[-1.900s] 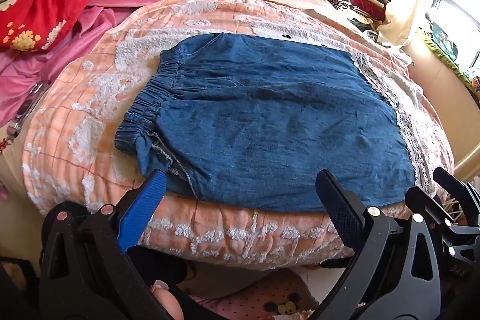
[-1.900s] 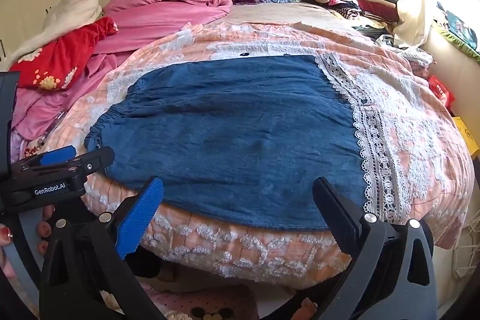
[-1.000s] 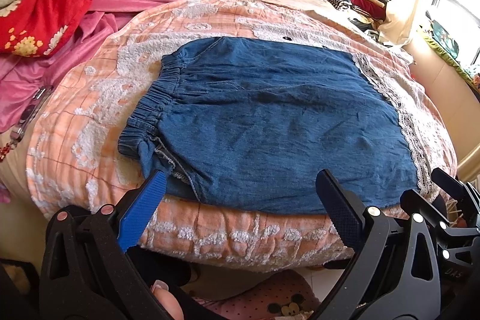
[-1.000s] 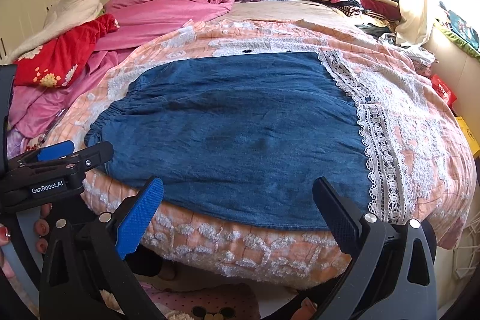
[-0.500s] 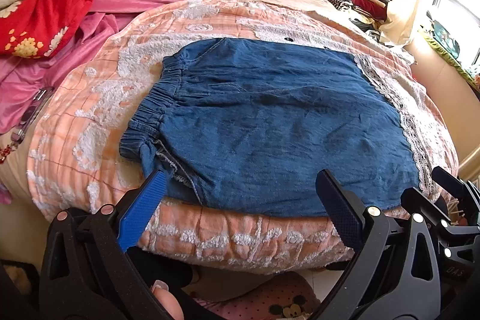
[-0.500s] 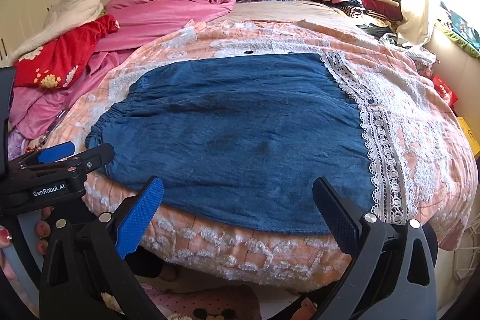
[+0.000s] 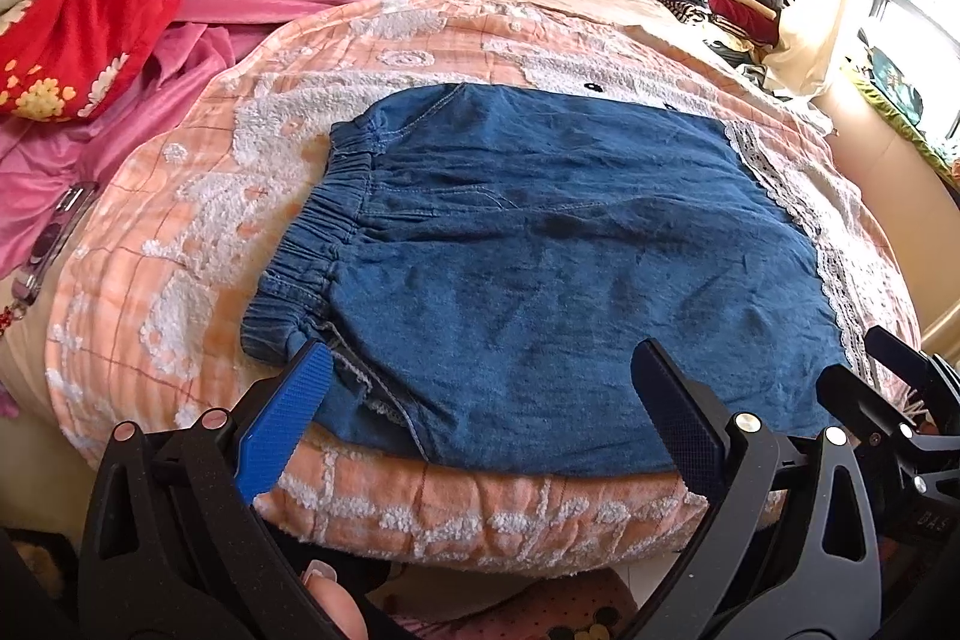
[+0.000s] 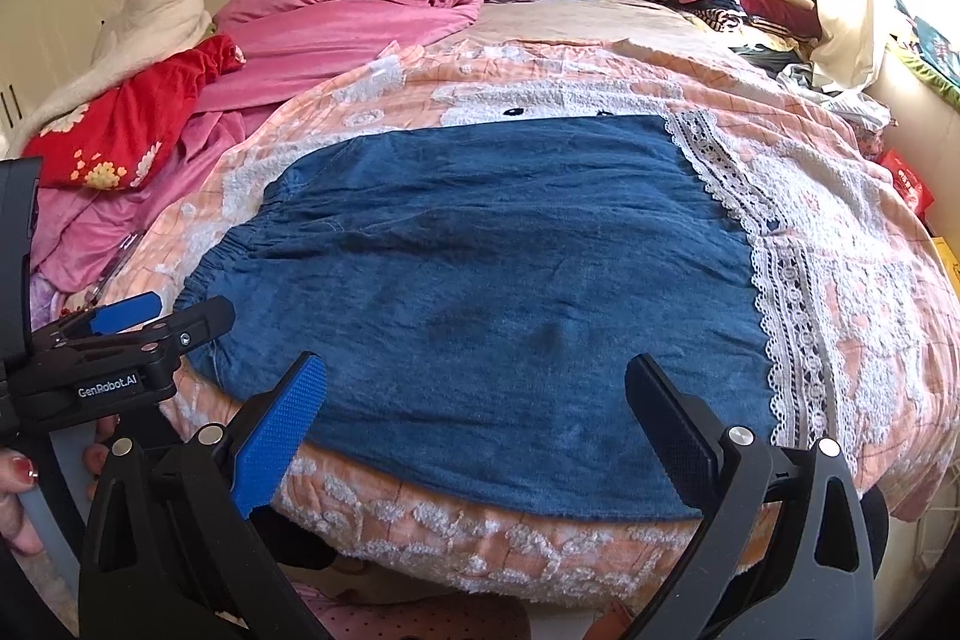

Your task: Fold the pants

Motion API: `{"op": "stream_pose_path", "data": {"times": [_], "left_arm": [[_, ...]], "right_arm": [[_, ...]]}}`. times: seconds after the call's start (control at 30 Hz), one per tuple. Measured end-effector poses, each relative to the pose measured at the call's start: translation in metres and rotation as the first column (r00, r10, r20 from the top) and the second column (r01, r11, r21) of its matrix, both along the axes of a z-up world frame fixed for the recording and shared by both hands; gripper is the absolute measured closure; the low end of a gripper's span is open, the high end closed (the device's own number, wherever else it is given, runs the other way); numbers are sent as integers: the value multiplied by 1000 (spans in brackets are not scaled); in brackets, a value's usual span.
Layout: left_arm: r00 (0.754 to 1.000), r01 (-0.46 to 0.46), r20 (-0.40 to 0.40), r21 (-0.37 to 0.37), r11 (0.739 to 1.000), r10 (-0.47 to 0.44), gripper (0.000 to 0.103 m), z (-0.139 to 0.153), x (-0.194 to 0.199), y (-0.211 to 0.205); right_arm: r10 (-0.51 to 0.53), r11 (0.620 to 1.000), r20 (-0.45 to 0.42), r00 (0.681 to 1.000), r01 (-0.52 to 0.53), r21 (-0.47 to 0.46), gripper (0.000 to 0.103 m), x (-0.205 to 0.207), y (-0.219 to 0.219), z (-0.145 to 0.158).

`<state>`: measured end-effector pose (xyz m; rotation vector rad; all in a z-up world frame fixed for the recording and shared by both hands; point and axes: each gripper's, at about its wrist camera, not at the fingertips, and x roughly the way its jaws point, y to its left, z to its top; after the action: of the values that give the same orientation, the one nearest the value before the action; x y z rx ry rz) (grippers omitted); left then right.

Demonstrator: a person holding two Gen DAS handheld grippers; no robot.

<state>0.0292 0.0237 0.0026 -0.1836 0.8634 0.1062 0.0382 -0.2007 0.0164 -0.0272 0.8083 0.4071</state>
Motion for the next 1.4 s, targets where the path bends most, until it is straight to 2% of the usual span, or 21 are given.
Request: {"op": "stream_pose_path", "data": {"times": [0.1,0.27,0.37,0.53,0.67,0.77,0.87,0.97,1.1,1.2,1.4], "left_arm": [[1000,-3,1,-9,1000,3,9,3,14,14],[1000,4,-5,-40,999,-5,9,5,40,44],[1000,-14,-15,-9,1000,14,9,5,62,65],[997,-67,-32,12,998,67,9,-3,99,105],[995,-34,-97,29,999,37,9,-22,133,121],[994,17,-111,2,1000,-16,11,-34,155,126],[989,50,-141,-27,998,-53,33,-48,176,131],[983,78,-162,-54,996,-86,43,-60,194,135],[981,132,-139,-50,990,-138,67,-61,204,131],[980,155,-115,-49,987,-160,70,-54,199,132],[983,175,-47,-21,984,-176,71,-31,186,128]], "right_arm": [[15,1000,30,999,-15,-11,4,16,6,9],[102,993,24,995,-103,51,4,55,22,23],[192,979,6,981,-192,67,4,81,42,25],[277,960,45,960,-275,-52,4,124,81,25],[338,940,-12,941,-339,-48,4,172,105,14],[384,919,-37,923,-386,-80,4,204,126,4],[433,888,-61,899,-437,-141,4,229,146,-7],[477,862,-110,872,-489,-137,4,254,162,-20],[521,828,-162,838,-543,-144,4,282,177,-40],[551,787,-221,805,-589,-182,4,294,191,-57],[651,692,-229,724,-689,-214,5,298,211,-68]]}}
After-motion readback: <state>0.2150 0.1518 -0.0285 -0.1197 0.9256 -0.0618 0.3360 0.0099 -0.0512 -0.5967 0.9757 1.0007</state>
